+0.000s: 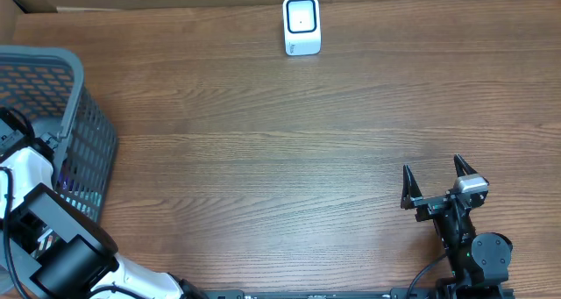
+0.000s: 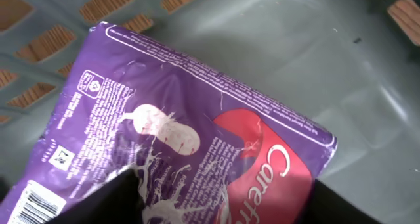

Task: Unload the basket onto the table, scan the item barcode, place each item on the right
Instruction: 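Lower the left gripper into the basket and grasp the purple Carefree pack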

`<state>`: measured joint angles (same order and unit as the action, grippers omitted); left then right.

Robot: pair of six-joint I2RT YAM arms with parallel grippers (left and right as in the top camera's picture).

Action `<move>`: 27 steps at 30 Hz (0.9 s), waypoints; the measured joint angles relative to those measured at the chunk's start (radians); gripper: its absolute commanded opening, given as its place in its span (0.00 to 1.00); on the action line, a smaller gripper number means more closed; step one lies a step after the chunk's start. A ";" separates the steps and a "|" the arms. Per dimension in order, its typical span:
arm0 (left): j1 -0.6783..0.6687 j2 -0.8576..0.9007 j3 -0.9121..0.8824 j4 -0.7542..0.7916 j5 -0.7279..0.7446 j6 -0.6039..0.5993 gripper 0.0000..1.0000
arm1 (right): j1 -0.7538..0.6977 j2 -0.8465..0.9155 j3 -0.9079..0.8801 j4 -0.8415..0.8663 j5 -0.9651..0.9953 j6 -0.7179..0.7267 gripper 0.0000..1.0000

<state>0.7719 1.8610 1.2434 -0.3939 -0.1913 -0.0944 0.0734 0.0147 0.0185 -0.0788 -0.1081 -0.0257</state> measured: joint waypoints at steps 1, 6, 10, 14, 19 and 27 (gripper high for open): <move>0.000 0.000 -0.002 0.000 0.000 0.003 0.48 | 0.000 0.000 0.000 0.000 0.000 0.000 1.00; 0.000 -0.002 -0.004 0.006 0.000 0.009 0.04 | 0.000 0.000 0.000 0.000 0.000 0.000 1.00; 0.000 -0.006 -0.005 0.016 0.000 0.019 0.04 | 0.000 0.000 0.000 0.000 0.000 0.000 1.00; 0.000 -0.011 0.002 -0.026 0.000 0.016 0.04 | 0.000 0.000 0.000 0.000 0.000 0.000 1.00; 0.000 -0.014 0.101 -0.217 0.041 0.002 0.04 | 0.000 0.000 0.000 0.000 0.000 0.000 1.00; 0.000 -0.086 0.528 -0.527 0.114 -0.019 0.04 | 0.000 0.000 0.000 0.000 0.000 0.000 1.00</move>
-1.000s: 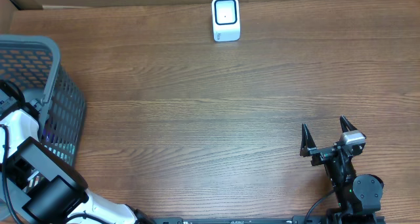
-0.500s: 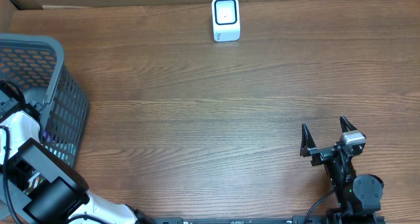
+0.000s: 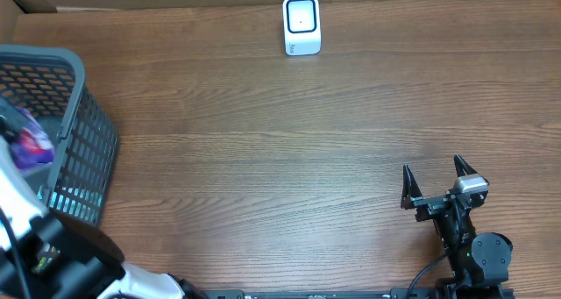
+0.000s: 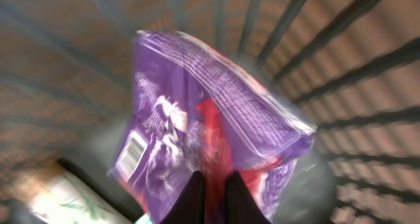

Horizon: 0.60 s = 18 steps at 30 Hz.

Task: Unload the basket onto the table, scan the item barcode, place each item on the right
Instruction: 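Lower the left gripper into the basket and grasp the purple Carefree pack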

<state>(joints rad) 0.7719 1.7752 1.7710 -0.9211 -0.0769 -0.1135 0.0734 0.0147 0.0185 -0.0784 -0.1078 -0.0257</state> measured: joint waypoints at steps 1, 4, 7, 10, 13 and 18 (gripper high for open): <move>0.000 -0.021 0.042 -0.016 0.009 -0.002 0.04 | 0.000 0.000 0.000 0.000 0.000 0.000 1.00; -0.006 -0.112 0.179 -0.076 0.055 -0.009 0.04 | 0.000 0.000 0.000 0.000 0.000 0.000 1.00; -0.029 -0.195 0.257 -0.108 0.080 -0.011 0.04 | 0.000 0.000 0.000 0.000 0.000 0.000 1.00; -0.063 -0.272 0.290 -0.131 0.100 -0.013 0.08 | 0.000 0.000 0.000 0.000 0.000 0.000 1.00; -0.078 -0.309 0.294 -0.199 0.111 -0.025 0.39 | 0.000 0.000 0.000 0.000 0.000 0.000 1.00; -0.076 -0.276 0.285 -0.325 0.102 -0.091 0.65 | 0.000 0.000 0.000 0.000 0.000 0.000 1.00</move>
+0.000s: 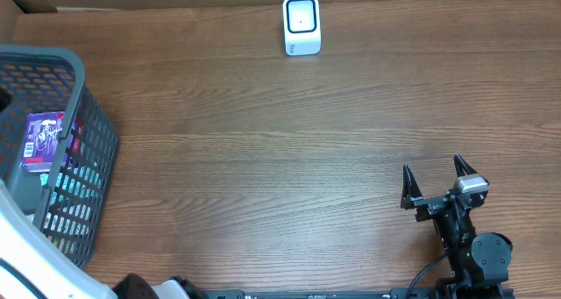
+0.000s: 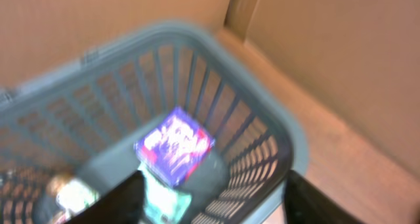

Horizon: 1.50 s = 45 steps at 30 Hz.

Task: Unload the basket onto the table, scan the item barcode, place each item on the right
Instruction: 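Lower the left gripper into the basket and grasp the purple Carefree pack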

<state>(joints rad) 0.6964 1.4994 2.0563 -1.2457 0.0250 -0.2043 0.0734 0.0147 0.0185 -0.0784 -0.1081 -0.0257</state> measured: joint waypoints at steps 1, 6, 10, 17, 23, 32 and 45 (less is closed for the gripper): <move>0.000 0.014 -0.009 -0.020 -0.004 -0.013 0.65 | 0.000 0.000 0.000 0.000 0.000 0.000 1.00; 0.012 0.132 -0.053 -0.079 -0.019 -0.079 0.65 | 0.000 0.000 0.000 0.000 0.000 0.000 1.00; 0.034 0.229 -0.081 -0.087 -0.021 -0.136 0.66 | 0.000 0.000 0.000 0.000 0.000 0.000 1.00; 0.089 0.352 -0.177 -0.048 -0.025 -0.212 0.75 | 0.000 0.000 0.000 0.000 0.000 0.000 1.00; 0.091 0.377 -0.367 0.151 -0.028 -0.204 1.00 | 0.000 0.000 0.000 -0.001 0.000 0.000 1.00; 0.091 0.382 -0.592 0.440 -0.020 -0.102 1.00 | 0.000 0.000 0.000 0.000 0.000 0.000 1.00; 0.091 0.382 -0.714 0.654 0.015 -0.053 0.96 | 0.000 0.000 0.000 0.000 0.000 0.000 1.00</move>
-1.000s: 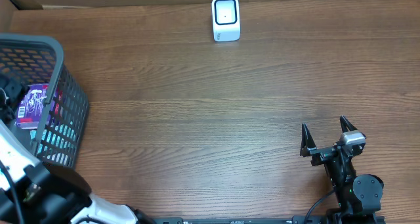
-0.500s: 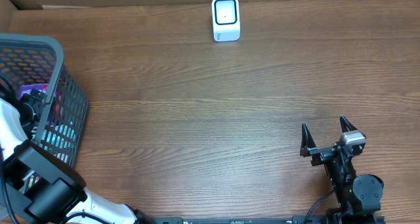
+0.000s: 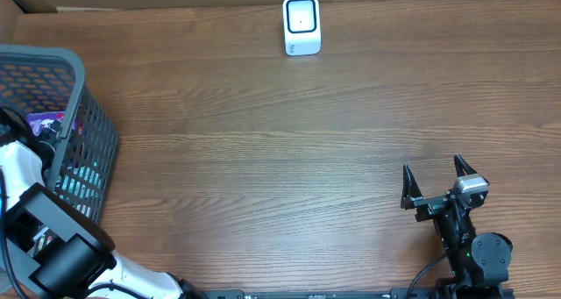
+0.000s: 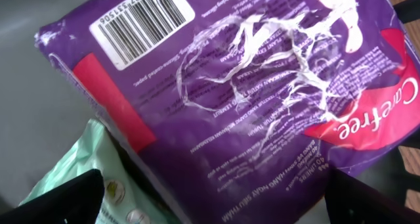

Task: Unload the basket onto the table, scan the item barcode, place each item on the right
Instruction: 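Lower the left gripper into the basket and grasp the purple Carefree pack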

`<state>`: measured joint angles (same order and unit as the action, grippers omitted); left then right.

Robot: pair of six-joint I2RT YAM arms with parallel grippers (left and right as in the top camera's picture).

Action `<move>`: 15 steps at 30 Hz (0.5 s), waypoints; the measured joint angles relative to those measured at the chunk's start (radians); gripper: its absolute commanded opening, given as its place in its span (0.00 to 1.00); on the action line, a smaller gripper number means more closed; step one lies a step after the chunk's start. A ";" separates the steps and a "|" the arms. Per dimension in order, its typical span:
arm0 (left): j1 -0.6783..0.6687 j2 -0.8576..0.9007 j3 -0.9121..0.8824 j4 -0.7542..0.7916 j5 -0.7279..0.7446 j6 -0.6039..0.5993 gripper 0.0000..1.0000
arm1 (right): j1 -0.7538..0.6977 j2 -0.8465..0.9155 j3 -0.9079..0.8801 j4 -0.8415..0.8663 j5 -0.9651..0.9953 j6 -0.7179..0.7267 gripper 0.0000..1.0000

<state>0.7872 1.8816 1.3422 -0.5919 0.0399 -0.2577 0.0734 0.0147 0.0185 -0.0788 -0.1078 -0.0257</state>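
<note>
A purple Carefree packet (image 4: pixel 262 99) fills the left wrist view, its white barcode (image 4: pixel 141 20) facing up at the top left. It lies in the grey basket (image 3: pixel 77 71), and a corner of the packet (image 3: pixel 44 120) shows overhead. My left gripper (image 4: pixel 213 188) hovers close over it, open, with one dark fingertip (image 4: pixel 72 201) at each lower corner of the view. The white scanner (image 3: pixel 301 24) stands at the far edge of the table. My right gripper (image 3: pixel 436 183) rests open at the near right.
A pale green packet (image 4: pixel 65 178) lies under the purple one in the basket. Cardboard walls run along the back of the wooden table (image 3: pixel 289 150). The left arm's white body (image 3: pixel 22 172) leans over the basket's near side.
My left gripper was high above the basket, open, with the purple packet lying small below. Now it is down inside the basket, close over the packet. The right arm has not moved.
My left gripper was low in the basket at the purple packet. Then it was shut on the packet, held up inside the basket. Then the packet lay back in the basket with the gripper open above. Now the open gripper is close over it again.
</note>
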 measured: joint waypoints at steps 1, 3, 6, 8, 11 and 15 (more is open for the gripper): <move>0.000 0.000 -0.006 0.012 0.002 0.000 0.95 | 0.000 0.000 0.000 0.000 0.000 0.000 1.00; 0.000 0.000 -0.016 0.035 0.003 0.003 0.94 | 0.000 0.000 0.000 0.000 0.000 0.000 1.00; 0.000 0.000 -0.030 0.074 0.003 0.003 0.92 | 0.000 0.000 0.000 0.000 0.000 0.000 1.00; 0.000 0.000 -0.045 0.105 0.005 0.003 0.89 | 0.000 0.000 0.000 0.001 0.000 0.000 1.00; -0.002 0.000 -0.078 0.154 0.014 0.004 0.77 | 0.000 0.000 0.000 0.000 0.000 0.000 1.00; -0.002 -0.001 -0.101 0.198 0.017 0.006 0.46 | 0.000 0.000 0.000 0.000 0.000 0.000 1.00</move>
<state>0.7853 1.8805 1.2415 -0.3939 0.0570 -0.2520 0.0734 0.0147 0.0185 -0.0792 -0.1081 -0.0257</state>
